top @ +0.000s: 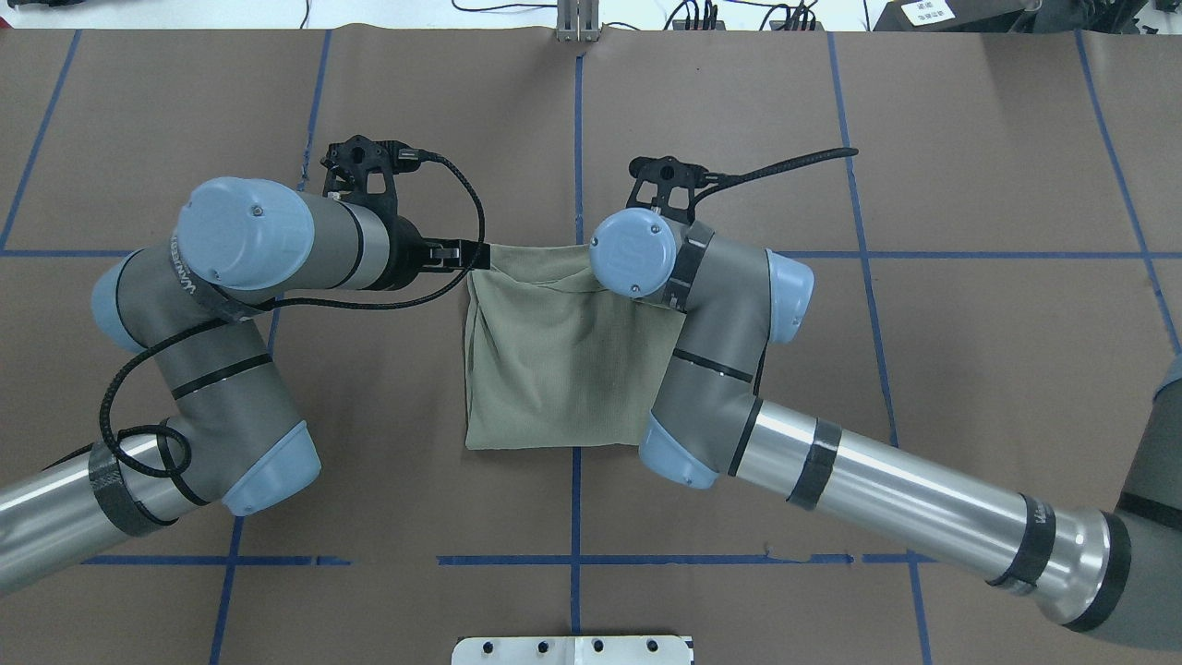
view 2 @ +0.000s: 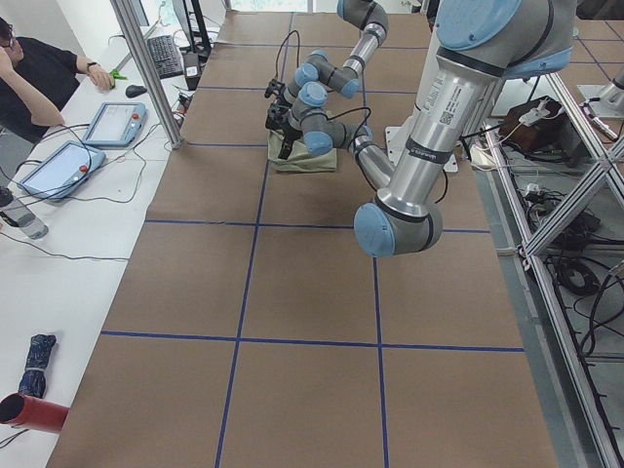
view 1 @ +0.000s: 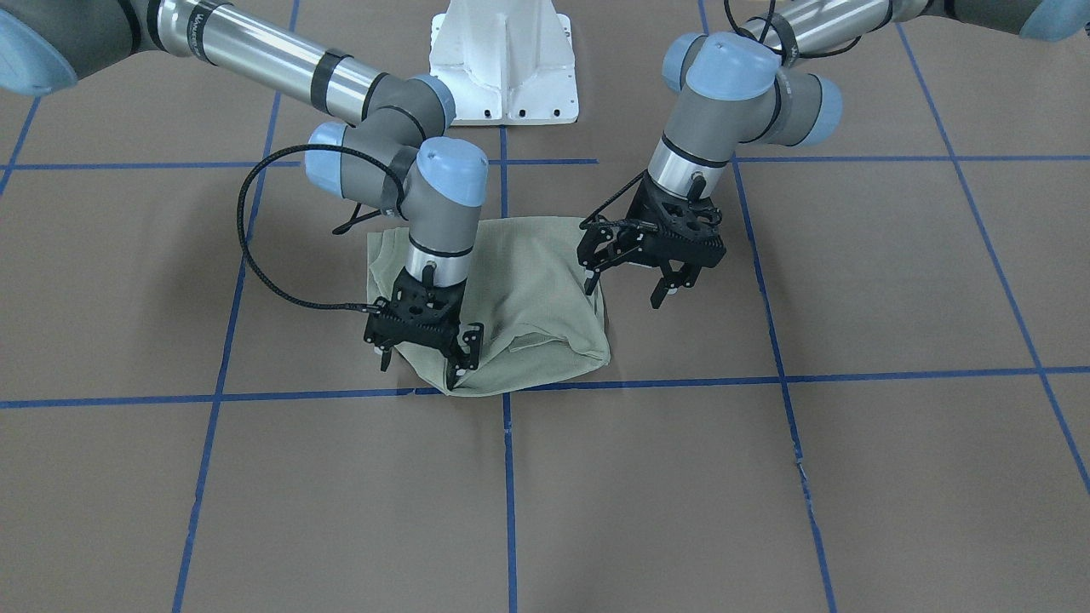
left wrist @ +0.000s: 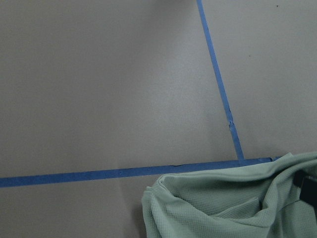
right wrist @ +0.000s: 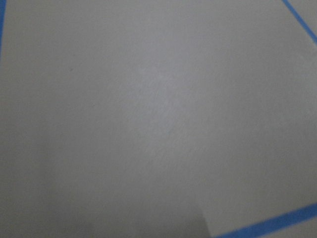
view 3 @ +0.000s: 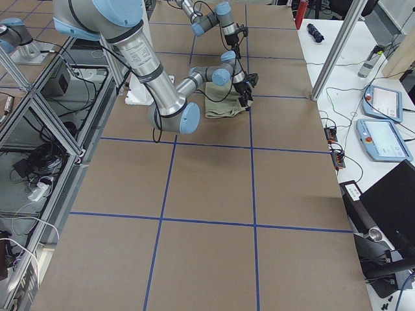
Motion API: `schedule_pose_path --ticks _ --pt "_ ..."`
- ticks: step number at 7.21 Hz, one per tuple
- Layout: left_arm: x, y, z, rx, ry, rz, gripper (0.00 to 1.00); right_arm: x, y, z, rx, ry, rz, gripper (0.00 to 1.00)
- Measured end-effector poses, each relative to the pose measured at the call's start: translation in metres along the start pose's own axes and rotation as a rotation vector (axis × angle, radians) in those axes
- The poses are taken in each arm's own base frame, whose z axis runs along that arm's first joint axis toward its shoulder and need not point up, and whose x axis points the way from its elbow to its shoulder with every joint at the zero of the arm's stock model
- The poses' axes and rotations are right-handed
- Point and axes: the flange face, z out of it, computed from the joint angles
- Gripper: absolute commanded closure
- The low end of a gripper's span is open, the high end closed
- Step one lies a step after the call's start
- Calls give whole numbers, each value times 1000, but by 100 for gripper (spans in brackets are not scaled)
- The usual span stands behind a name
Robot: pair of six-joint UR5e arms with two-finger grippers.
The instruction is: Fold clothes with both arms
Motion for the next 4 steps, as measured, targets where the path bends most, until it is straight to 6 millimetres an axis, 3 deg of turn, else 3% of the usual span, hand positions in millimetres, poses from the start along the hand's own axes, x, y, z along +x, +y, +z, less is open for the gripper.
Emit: schedule_pose_path --ticks 2,3,4 --pt "0 0 0 0 1 1 0 26 -61 23 -18 42 5 0" --pt "0 1 0 -1 1 2 0 25 -71 16 -58 -15 17 0" --pt "0 1 0 -1 1 2 0 13 -66 -1 -92 -102 20 0"
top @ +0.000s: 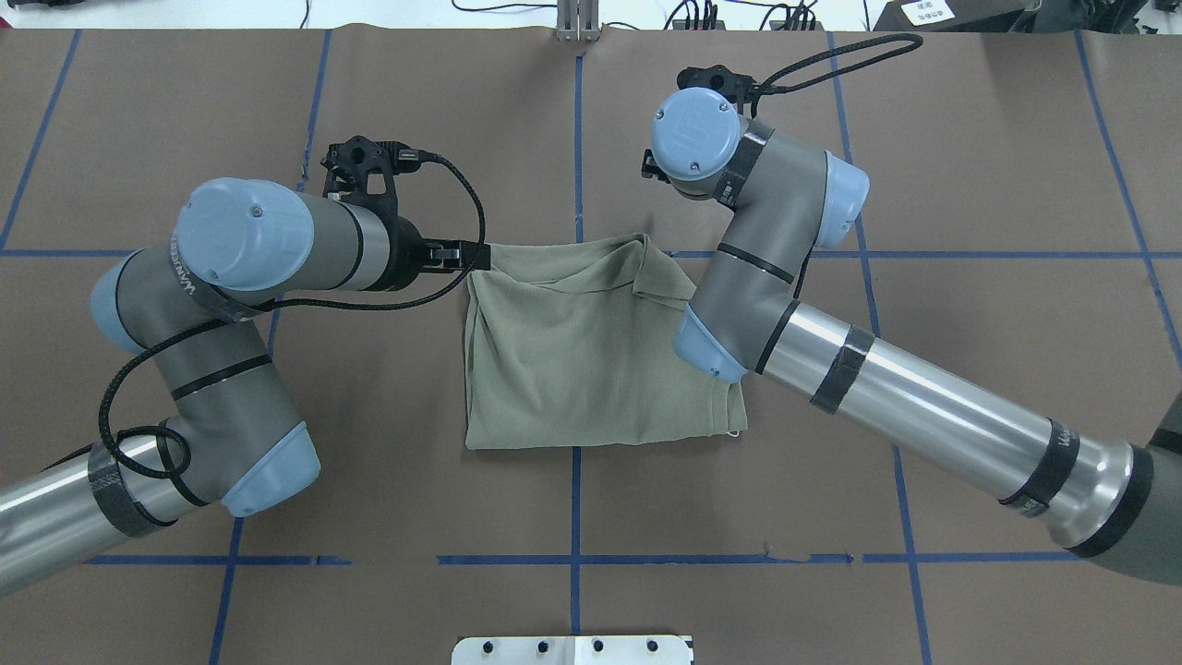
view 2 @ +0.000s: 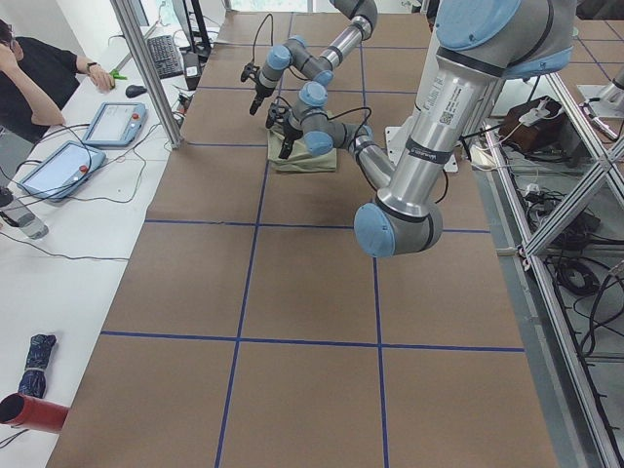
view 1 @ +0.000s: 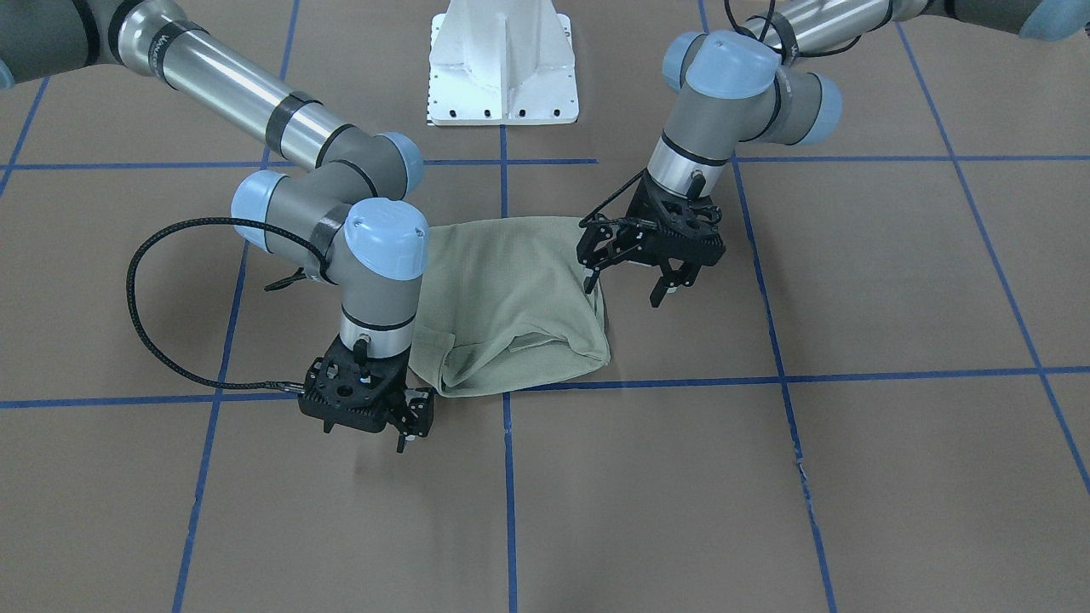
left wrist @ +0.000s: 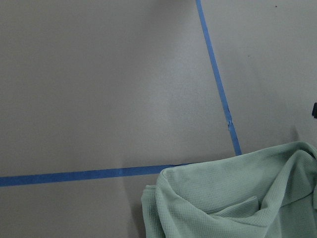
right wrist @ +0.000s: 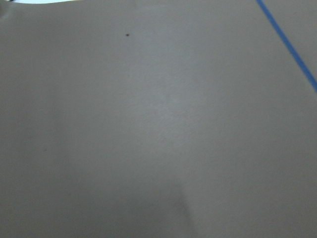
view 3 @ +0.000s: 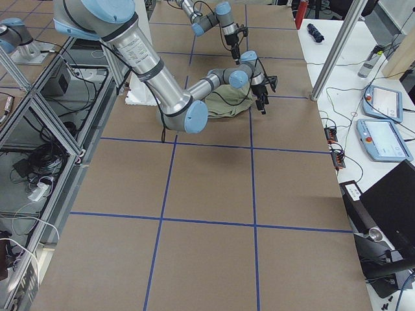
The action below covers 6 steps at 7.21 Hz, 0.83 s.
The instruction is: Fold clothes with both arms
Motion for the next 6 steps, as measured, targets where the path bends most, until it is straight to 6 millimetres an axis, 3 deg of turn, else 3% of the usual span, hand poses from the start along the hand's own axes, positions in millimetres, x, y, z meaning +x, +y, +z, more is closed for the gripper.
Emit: schedule_pose_path --ticks 1,3,6 --pt "0 1 0 -1 1 1 0 -16 21 -15 -24 -56 -2 0" --pt "0 2 2 -3 0 1 0 -37 76 -24 -24 -32 -21 0" --pt "-1 3 4 0 10 2 0 -33 121 -49 -39 86 -168 0"
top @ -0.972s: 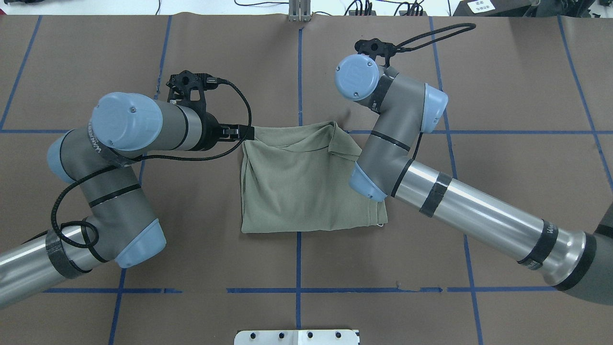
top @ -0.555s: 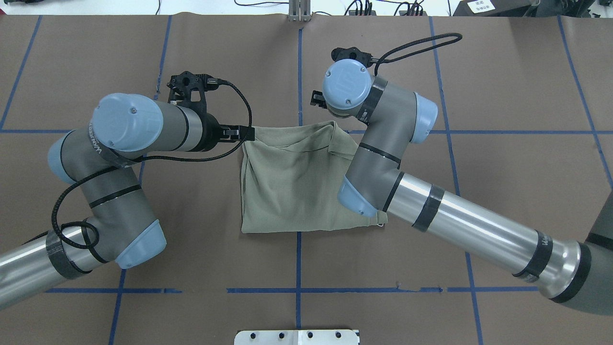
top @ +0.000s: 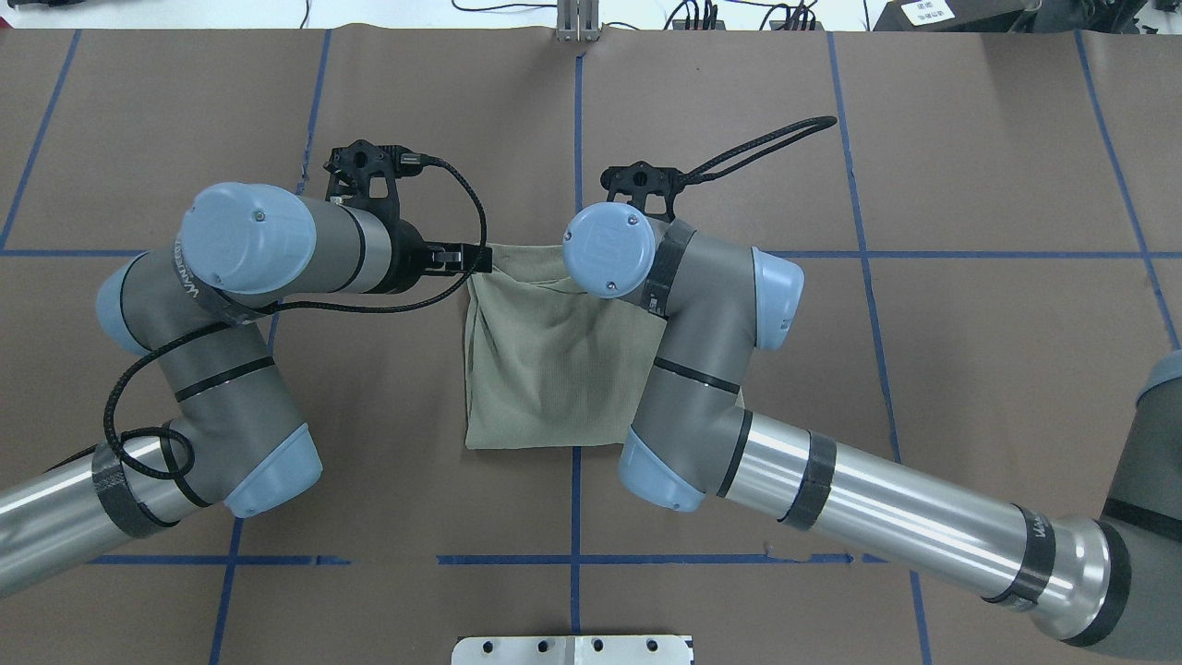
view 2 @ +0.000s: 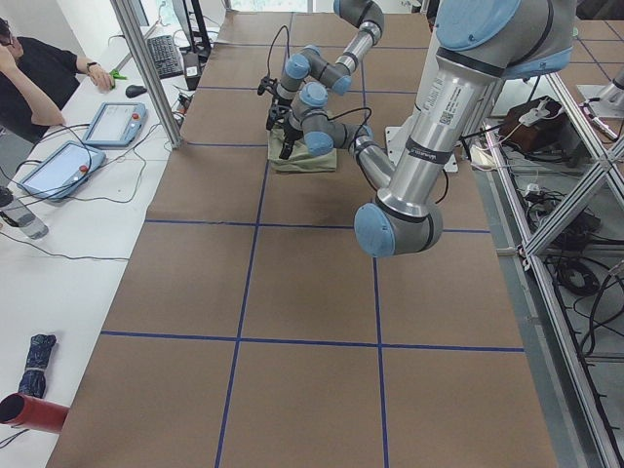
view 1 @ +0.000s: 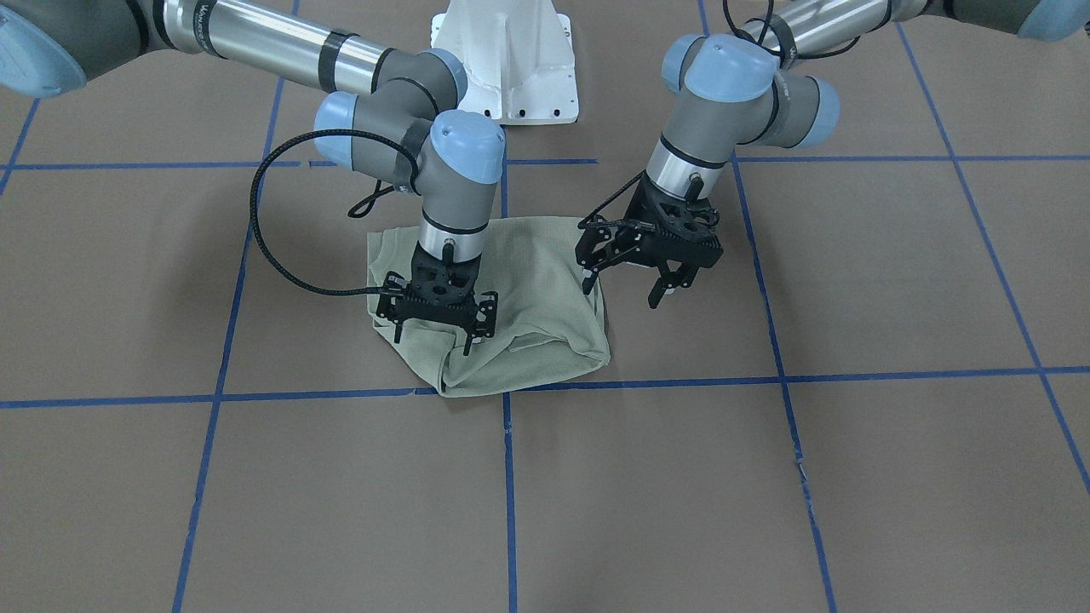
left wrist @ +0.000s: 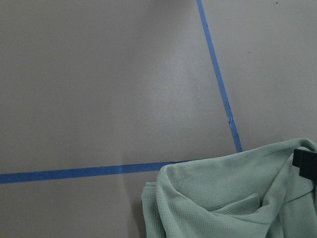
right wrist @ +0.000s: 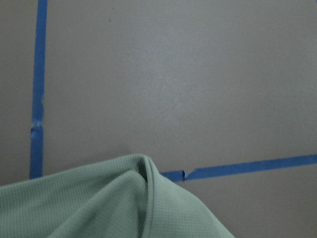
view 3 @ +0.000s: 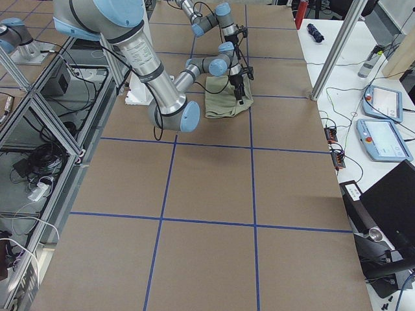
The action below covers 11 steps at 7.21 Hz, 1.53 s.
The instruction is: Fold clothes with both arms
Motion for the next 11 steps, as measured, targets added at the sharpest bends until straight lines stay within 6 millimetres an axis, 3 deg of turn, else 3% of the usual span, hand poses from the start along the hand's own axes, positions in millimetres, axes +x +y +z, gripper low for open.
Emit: schedule_pose_path --ticks 1,2,4,5,7,8,9,11 --pt "0 0 0 2 5 1 0 -1 19 1 2 22 -39 3" --pt "0 1 0 2 8 1 0 -1 35 6 15 41 -67 13" --pt "0 1 1 2 9 2 0 -4 45 9 47 62 -104 22" --pt "0 2 1 1 9 2 0 -4 43 10 70 72 -144 24" --pt "1 2 1 0 9 3 0 -2 37 11 114 93 -218 40" --pt "1 2 1 0 9 3 0 0 33 12 127 101 -232 67" --pt "1 2 1 0 9 3 0 3 28 13 138 110 -246 83" --pt "1 2 1 0 9 0 0 24 0 21 153 144 -293 83"
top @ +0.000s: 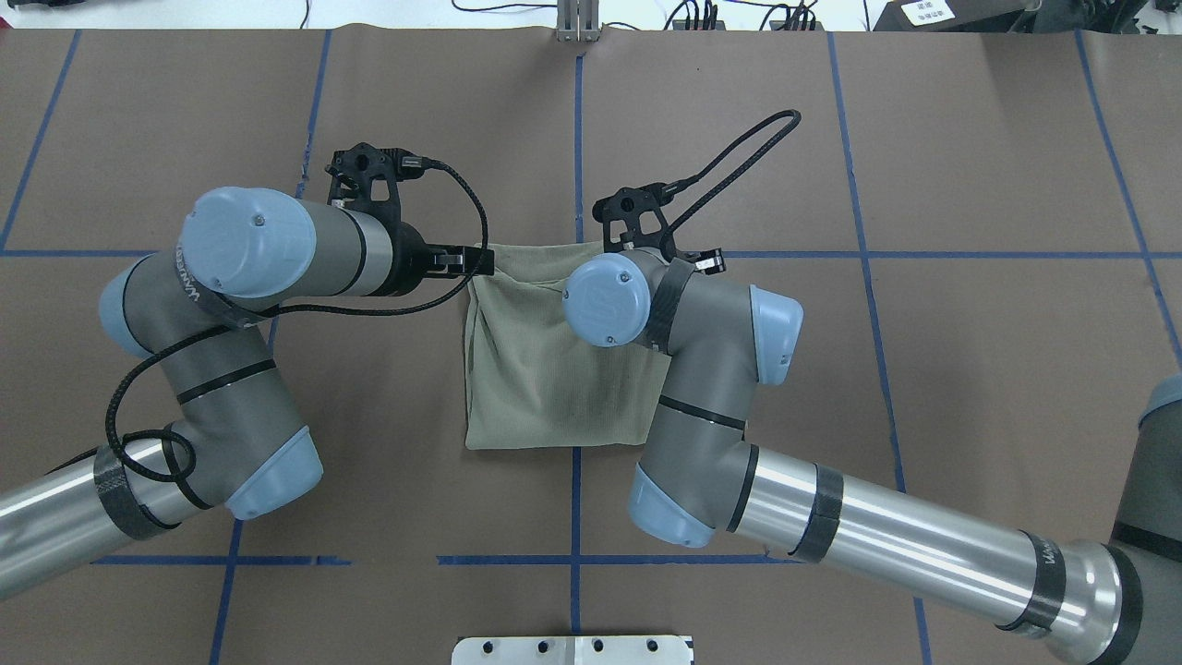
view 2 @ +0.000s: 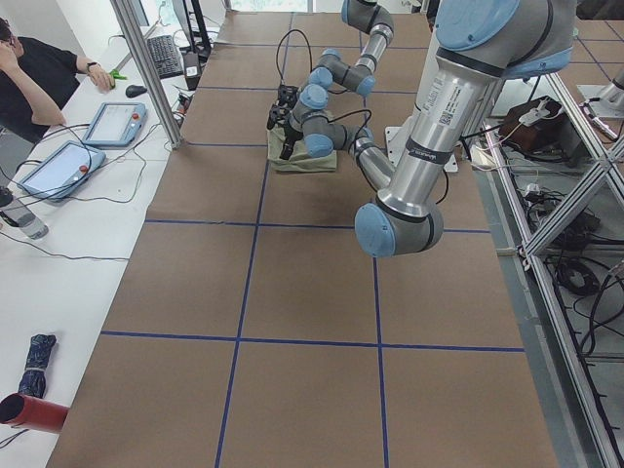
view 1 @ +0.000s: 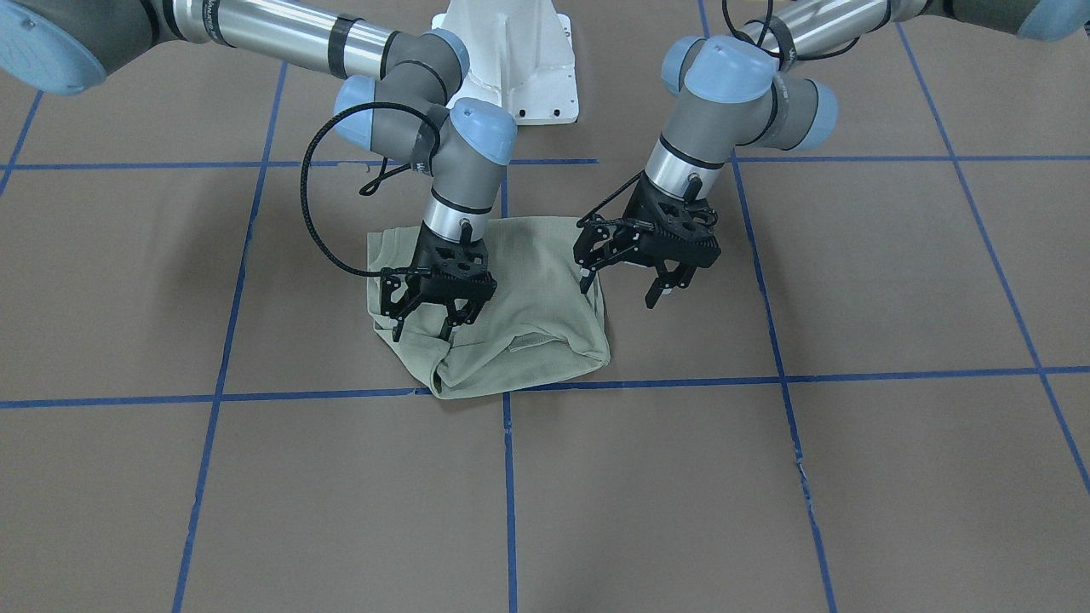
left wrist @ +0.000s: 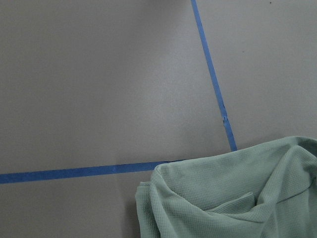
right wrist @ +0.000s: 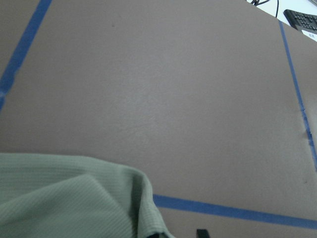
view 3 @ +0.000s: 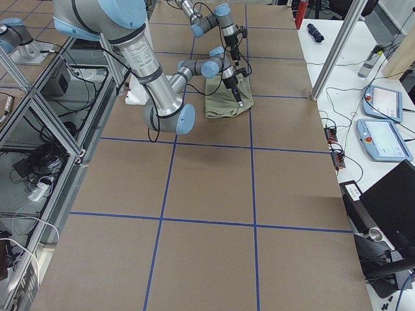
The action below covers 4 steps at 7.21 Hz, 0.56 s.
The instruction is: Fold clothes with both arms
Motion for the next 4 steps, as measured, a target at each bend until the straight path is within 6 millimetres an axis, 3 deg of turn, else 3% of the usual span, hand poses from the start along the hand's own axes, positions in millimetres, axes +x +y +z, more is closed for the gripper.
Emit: schedule_pose_path --ticks 1,2,3,4 --pt "1 0 -1 1 2 -5 0 27 -13 18 3 31 -32 48" --pt "2 0 -3 2 5 -9 0 59 -27 38 9 51 -55 0" --pt "3 0 -4 2 9 -10 0 82 -39 50 16 19 -55 0" --pt "4 0 -5 1 12 -9 0 93 -47 51 3 -56 -36 0"
